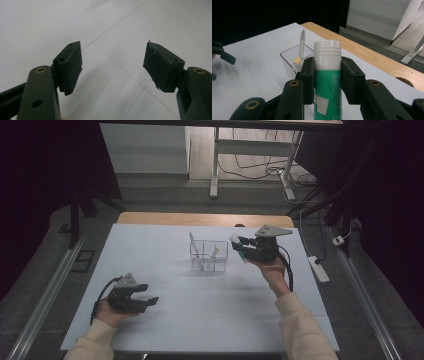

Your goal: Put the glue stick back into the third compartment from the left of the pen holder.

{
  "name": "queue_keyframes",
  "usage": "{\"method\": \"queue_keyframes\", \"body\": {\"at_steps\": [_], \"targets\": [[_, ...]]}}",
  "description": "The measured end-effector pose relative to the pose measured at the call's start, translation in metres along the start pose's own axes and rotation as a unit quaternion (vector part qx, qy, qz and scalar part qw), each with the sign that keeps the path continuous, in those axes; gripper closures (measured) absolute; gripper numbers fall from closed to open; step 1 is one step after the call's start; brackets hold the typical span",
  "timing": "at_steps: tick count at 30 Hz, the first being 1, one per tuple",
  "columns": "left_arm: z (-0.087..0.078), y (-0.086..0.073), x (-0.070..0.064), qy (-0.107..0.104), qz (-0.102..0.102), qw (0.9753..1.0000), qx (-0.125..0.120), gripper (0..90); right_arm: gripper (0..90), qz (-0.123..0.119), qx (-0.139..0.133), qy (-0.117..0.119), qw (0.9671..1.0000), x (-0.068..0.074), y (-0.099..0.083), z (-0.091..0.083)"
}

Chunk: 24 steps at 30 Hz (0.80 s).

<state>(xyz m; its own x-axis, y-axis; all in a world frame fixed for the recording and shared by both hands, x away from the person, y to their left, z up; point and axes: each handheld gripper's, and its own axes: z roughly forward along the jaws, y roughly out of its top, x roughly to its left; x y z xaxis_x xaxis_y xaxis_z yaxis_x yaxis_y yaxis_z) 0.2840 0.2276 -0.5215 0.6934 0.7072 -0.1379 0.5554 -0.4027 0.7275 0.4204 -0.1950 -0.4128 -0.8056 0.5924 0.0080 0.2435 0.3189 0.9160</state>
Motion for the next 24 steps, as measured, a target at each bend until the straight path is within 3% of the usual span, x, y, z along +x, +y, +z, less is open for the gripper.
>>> {"method": "queue_keyframes", "body": {"at_steps": [18, 24], "targets": [[0.001, 0.000, 0.000, -0.002, 0.003, 1.0000, 0.002, 31.1, 65.0, 0.012, -0.034, -0.009, 0.9993, 0.001, 0.016, 0.020], [0.001, 0.000, 0.001, -0.002, 0.002, 1.0000, 0.000, 31.1, 65.0, 0.027, -0.043, -0.009, 0.9987, -0.003, 0.017, 0.029]]}}
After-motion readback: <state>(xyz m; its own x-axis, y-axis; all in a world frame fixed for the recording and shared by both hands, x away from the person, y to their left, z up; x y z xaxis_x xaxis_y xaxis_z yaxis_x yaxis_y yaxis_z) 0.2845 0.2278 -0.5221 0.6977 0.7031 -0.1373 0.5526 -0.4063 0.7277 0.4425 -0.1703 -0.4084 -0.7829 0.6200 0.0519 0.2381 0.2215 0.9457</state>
